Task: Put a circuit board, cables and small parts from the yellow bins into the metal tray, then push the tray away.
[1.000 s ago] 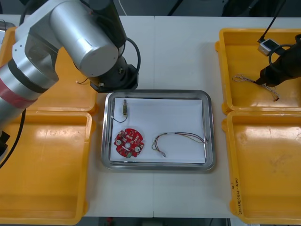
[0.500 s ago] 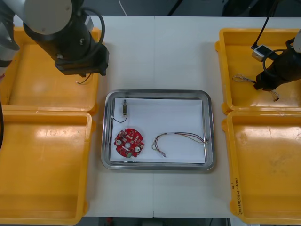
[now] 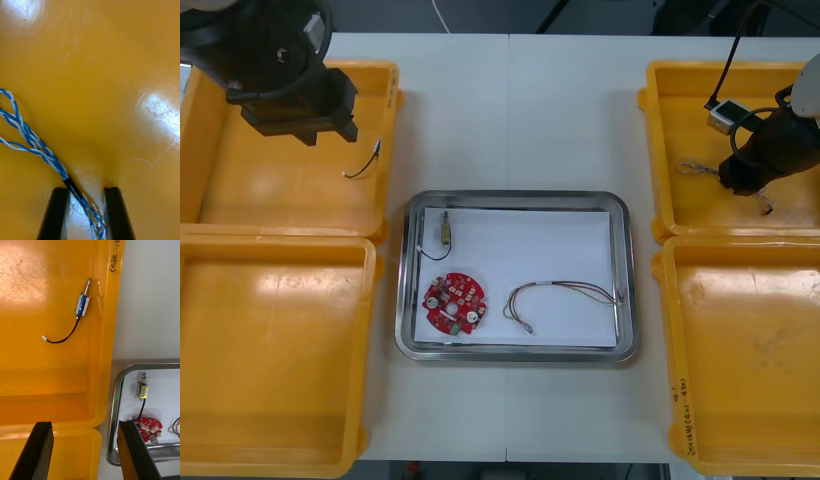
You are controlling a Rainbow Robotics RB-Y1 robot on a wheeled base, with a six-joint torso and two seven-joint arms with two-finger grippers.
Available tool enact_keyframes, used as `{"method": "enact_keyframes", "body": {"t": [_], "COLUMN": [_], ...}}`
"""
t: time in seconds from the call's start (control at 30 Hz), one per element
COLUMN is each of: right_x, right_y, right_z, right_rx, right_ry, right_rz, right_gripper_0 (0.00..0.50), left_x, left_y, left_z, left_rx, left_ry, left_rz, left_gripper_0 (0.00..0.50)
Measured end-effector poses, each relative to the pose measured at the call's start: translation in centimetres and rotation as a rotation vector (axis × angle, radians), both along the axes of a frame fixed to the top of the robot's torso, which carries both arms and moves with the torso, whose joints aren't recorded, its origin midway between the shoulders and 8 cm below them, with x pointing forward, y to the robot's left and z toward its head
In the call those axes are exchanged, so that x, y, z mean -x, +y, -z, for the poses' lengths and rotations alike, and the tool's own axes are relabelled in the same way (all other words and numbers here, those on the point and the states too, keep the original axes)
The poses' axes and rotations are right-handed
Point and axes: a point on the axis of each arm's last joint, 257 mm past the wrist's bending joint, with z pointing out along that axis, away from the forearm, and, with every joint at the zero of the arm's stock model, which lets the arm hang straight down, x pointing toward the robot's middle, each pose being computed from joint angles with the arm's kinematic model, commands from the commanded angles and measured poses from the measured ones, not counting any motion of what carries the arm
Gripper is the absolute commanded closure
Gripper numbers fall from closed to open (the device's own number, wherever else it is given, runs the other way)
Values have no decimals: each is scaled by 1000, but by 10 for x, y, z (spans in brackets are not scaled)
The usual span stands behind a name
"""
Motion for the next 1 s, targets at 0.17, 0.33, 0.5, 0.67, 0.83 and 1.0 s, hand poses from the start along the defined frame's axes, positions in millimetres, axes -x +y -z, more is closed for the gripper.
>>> {"method": "enact_keyframes", "body": {"t": [0.17, 0.33, 0.5, 0.67, 0.83, 1.0], "right_x": [0, -1, 0, 9, 20, 36], "right_y": [1, 0, 3, 10, 16, 21], "right_z": [0, -1, -7, -23, -49, -73], "right_rx": [-9, -9, -1, -1, -29, -38], "right_ry": [3, 2, 5, 33, 47, 73], "right_rz": [5, 5, -8, -31, -43, -61], "right_gripper_0": [500, 500, 500, 500, 500, 500], "left_x": [-8, -19, -30, -42, -54, -62], "left_y": [7, 13, 20, 27, 35, 41], "left_z": [1, 4, 9, 18, 30, 44], "left_rx": [-38, -82, -60, -37, -71, -112], "left_ry": [-20, -52, -62, -73, -102, -130], "left_rz": [119, 264, 262, 252, 368, 513], "left_gripper_0": [0, 0, 0, 0, 0, 0]}}
